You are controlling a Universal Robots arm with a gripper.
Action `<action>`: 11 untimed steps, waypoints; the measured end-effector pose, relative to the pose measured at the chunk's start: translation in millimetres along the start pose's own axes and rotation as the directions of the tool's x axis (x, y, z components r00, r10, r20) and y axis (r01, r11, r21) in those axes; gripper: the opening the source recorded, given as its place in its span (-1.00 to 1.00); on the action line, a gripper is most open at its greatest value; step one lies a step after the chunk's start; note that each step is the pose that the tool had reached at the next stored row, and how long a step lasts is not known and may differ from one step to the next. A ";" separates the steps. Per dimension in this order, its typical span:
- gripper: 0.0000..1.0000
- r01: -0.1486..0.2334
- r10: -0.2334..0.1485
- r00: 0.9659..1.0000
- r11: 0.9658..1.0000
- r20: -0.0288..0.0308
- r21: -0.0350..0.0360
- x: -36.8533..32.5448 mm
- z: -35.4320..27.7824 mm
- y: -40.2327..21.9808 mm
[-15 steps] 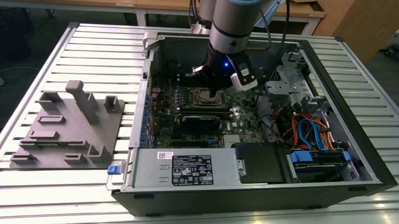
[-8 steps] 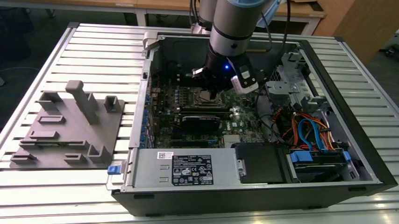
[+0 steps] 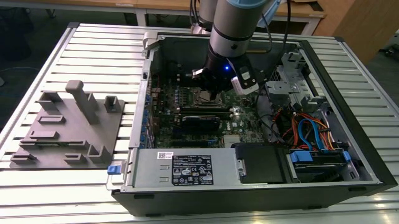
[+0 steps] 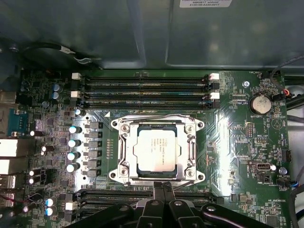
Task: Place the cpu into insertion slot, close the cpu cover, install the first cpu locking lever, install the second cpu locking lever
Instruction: 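Install the second cpu locking lever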
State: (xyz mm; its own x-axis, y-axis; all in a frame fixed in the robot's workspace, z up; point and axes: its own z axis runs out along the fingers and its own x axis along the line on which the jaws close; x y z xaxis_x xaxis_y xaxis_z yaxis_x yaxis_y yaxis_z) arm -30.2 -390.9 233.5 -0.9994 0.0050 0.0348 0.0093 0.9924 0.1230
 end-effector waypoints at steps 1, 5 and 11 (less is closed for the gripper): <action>-0.79 0.000 0.000 1.000 1.000 0.000 0.000 0.0 0.0 0.0; -0.79 0.000 0.000 1.000 1.000 0.000 0.000 0.0 0.0 0.0; -0.79 0.009 -0.009 1.000 1.000 -0.007 0.000 0.0 0.4 0.0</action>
State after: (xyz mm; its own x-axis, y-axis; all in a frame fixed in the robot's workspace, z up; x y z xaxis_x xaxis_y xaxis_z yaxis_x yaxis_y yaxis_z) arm -30.2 -390.9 233.1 -0.9991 -0.0048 0.0411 0.0003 0.9924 0.1230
